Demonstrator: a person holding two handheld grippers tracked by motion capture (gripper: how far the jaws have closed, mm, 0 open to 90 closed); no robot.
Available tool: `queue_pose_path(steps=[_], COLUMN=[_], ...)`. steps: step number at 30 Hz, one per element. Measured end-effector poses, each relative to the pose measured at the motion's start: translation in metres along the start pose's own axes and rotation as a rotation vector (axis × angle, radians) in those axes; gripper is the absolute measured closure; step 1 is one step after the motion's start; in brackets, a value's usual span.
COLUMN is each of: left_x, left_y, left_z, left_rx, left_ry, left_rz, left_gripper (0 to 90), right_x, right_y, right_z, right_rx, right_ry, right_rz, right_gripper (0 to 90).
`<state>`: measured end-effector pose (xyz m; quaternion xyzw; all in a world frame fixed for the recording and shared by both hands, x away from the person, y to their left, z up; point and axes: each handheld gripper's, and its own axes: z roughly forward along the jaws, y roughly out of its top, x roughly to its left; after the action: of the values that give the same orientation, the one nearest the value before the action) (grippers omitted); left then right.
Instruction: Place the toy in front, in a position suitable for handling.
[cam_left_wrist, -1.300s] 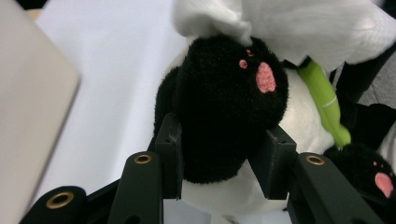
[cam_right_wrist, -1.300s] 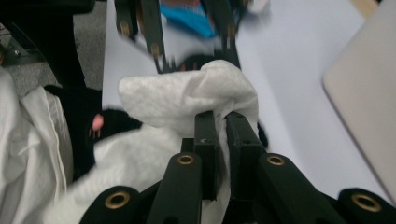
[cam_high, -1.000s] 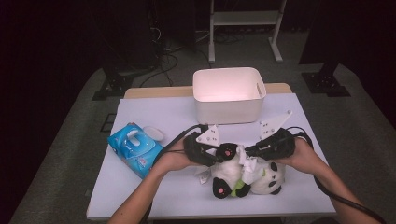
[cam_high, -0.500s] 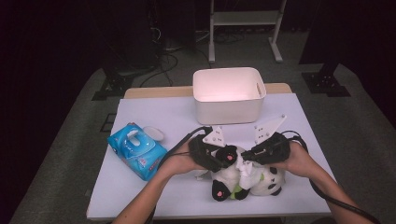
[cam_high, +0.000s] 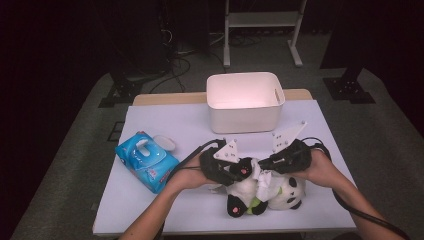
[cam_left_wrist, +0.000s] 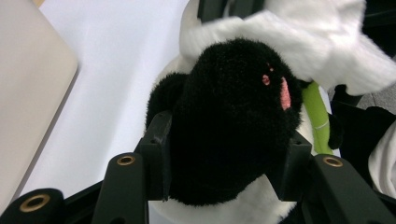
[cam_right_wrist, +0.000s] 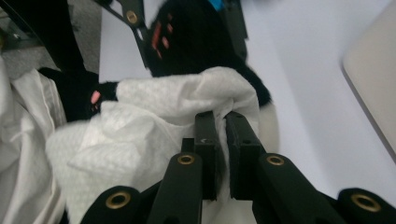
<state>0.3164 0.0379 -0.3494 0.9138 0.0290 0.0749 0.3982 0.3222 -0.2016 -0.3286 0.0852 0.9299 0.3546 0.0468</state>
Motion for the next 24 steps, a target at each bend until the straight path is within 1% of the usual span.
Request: queue_pose_path(steps=[2, 4, 6, 7, 12, 15, 18, 19, 24], left_x=[0.0, 0.0, 0.0, 0.001, 0.001, 0.002, 0.002, 0.001, 0.0], left_y=[0.0, -0.001, 0.0, 0.0, -0.001, 0.001, 0.002, 0.002, 0.001], left_z=[-0.001, -0.001, 0.0, -0.001, -0.001, 0.0, 0.0, -0.001, -0.001], left_rx=[-0.002, -0.01, -0.013, -0.006, -0.008, -0.004, 0.005, 0.005, 0.002], left_ry=[0.0, -0.01, -0.012, -0.014, -0.015, -0.016, -0.015, -0.017, -0.016], left_rz=[0.001, -0.008, -0.016, -0.014, -0.014, -0.013, -0.002, 0.004, 0.0], left_gripper=[49.6, 49.6, 49.6, 49.6, 49.6, 49.5, 49.6, 49.6, 49.5], right_x=[-0.003, -0.006, -0.009, -0.009, -0.01, -0.01, -0.01, -0.011, -0.011], right_y=[-0.007, -0.017, -0.026, -0.029, -0.036, -0.037, -0.032, -0.028, -0.02], right_z=[-0.006, -0.012, -0.019, -0.025, -0.032, -0.032, -0.029, -0.027, -0.028], right_rx=[0.02, 0.024, 0.001, -0.004, -0.003, -0.005, -0.013, -0.021, -0.043], right_ry=[-0.022, -0.029, -0.03, -0.044, -0.047, -0.052, -0.051, -0.038, -0.019], right_rz=[0.016, 0.045, 0.064, 0.074, 0.084, 0.087, 0.087, 0.082, 0.082], right_gripper=[83.5, 83.4, 83.4, 83.4, 83.4, 83.3, 81.8, 80.6, 76.4])
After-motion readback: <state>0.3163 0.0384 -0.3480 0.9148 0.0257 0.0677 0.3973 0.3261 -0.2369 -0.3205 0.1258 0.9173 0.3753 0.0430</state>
